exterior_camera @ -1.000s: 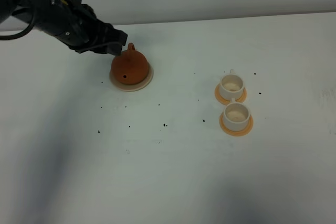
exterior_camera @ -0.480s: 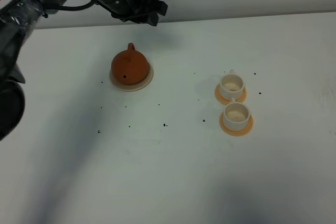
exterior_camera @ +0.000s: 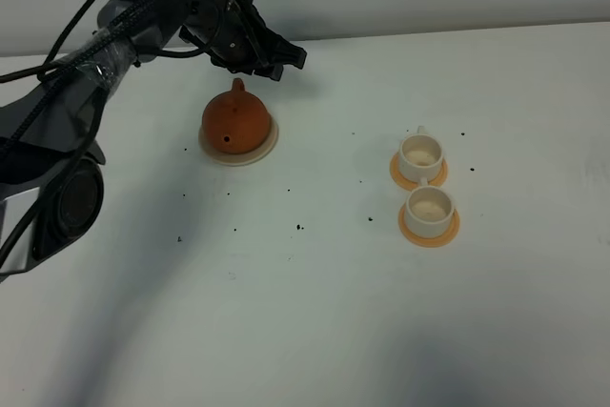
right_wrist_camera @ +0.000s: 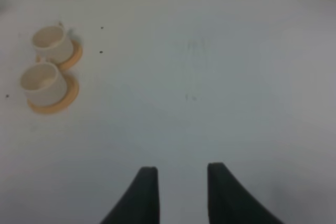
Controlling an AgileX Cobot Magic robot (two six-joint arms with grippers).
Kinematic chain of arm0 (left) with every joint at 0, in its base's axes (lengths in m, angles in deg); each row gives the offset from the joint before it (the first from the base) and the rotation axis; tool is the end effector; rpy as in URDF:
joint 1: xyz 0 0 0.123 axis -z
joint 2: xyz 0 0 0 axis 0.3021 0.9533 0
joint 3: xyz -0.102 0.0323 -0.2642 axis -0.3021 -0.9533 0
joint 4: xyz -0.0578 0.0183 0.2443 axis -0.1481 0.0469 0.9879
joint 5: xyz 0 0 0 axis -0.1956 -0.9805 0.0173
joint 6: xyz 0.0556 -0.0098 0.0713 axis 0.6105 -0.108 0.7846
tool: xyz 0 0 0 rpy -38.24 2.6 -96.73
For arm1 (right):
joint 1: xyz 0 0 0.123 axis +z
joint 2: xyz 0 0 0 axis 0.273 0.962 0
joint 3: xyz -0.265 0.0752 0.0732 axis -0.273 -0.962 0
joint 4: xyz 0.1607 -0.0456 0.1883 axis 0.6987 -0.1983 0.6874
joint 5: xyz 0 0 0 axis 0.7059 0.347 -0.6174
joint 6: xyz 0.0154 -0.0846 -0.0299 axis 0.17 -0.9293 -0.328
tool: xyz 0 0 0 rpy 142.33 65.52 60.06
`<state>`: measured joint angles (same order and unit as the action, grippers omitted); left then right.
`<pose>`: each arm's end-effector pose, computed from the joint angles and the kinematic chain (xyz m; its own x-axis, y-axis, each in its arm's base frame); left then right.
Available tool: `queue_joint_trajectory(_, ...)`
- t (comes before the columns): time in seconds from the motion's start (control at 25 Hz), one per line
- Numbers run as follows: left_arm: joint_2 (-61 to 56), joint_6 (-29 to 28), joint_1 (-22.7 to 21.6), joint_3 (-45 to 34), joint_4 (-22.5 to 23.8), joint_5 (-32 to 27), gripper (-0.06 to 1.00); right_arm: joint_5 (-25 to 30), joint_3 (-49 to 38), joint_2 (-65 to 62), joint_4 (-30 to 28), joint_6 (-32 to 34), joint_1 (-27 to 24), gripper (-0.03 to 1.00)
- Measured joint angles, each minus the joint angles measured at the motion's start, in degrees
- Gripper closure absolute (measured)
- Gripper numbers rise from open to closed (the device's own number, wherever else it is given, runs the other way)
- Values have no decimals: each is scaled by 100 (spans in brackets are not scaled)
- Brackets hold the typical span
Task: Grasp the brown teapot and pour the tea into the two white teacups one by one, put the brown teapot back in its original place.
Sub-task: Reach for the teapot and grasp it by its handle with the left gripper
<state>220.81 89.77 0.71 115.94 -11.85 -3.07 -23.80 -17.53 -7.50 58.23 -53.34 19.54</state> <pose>0.5257 -0.1808 0.1736 -0.7745 0.2938 -0.5602 0.3800 0.9241 -0.0407 -0.0053 -0.0004 0.2726 -0.4767 0.0220 -0.8788 -0.0395 0.9981 0.0465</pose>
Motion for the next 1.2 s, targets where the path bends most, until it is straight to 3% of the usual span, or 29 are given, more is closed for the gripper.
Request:
queue_joint_trajectory(0.28, 115, 70, -4, 6, 2, 432, 52, 0, 0, 0, 0, 0, 0, 72)
queue_joint_trajectory(0.88, 359, 105, -186, 41, 23, 227, 53, 0, 0, 0, 0, -6, 0, 72)
queue_joint_trajectory(1.2, 341, -281, -301, 46, 153, 8, 53, 0, 0, 0, 0, -6, 0, 72)
